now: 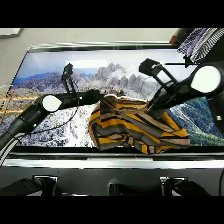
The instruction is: Fold the clothes and pants, and hang the long-sleeved shirts on hangers.
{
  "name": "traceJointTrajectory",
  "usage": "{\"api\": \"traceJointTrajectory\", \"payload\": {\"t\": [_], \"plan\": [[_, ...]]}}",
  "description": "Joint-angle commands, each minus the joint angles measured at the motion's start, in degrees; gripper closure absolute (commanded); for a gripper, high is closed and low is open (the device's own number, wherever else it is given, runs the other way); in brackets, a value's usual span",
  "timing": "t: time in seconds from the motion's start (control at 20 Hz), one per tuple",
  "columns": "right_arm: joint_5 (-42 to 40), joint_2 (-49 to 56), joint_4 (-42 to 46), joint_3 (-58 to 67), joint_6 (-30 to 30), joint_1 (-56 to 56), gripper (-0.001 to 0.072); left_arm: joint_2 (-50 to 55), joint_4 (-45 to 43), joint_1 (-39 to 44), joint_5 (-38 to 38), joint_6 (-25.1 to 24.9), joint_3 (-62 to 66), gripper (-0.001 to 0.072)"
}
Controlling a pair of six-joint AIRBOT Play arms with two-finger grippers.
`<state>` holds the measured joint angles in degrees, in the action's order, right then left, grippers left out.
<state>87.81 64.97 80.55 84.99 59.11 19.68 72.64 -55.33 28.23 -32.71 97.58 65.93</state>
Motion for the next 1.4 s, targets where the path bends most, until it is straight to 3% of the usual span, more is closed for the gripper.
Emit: {"api": "traceJointTrajectory", "payload": {"t": [0.0, 0.2, 0.65, 0.8, 0.95, 1.0, 1.1, 1.15, 1.35], "plan": [[-3.9, 2.2, 1.3, 0.0, 2.2, 3.8, 0.0691, 0.0, -3.1, 0.1, -1.2, 0.0, 3.0, 0.0688], [-10.6, 5.0, 3.5, 0.0, 8.0, 8.1, 0.0691, 0.0, -8.4, 0.1, -7.1, 0.6, 9.6, 0.0687], [-28.6, 9.1, 4.8, 0.6, 13.0, 13.8, 0.0691, -1.3, -14.2, 5.6, -25.5, 9.3, 18.9, 0.0687], [-26.2, 8.1, 6.2, 3.1, 13.6, 13.8, 0.0691, -1.3, -21.1, 9.5, -27.2, 12.1, 15.8, 0.0687], [-18.4, 5.4, 8.3, 3.4, 13.8, 13.8, 0.0691, -1.3, -21.8, 9.6, -25.0, 11.6, 13.7, 0.0681], [-17.1, 4.8, 8.5, 3.4, 13.8, 13.8, 0.0691, -1.4, -21.8, 9.4, -24.3, 10.1, 13.7, 0.0617], [-16.7, 4.3, 8.5, 3.4, 13.2, 13.8, 0.0691, -1.9, -21.8, 8.2, -24.9, 6.6, 15.0, 0.0211], [-16.8, 4.3, 8.5, 3.4, 12.0, 13.8, 0.0691, -2.4, -21.9, 7.3, -25.9, 4.7, 16.2, 0.0062], [-17.9, 4.4, 8.7, 3.4, 2.7, 13.8, 0.069, -5.1, -21.9, 1.0, -33.5, -4.5, 20.9, 0.0055]]}}
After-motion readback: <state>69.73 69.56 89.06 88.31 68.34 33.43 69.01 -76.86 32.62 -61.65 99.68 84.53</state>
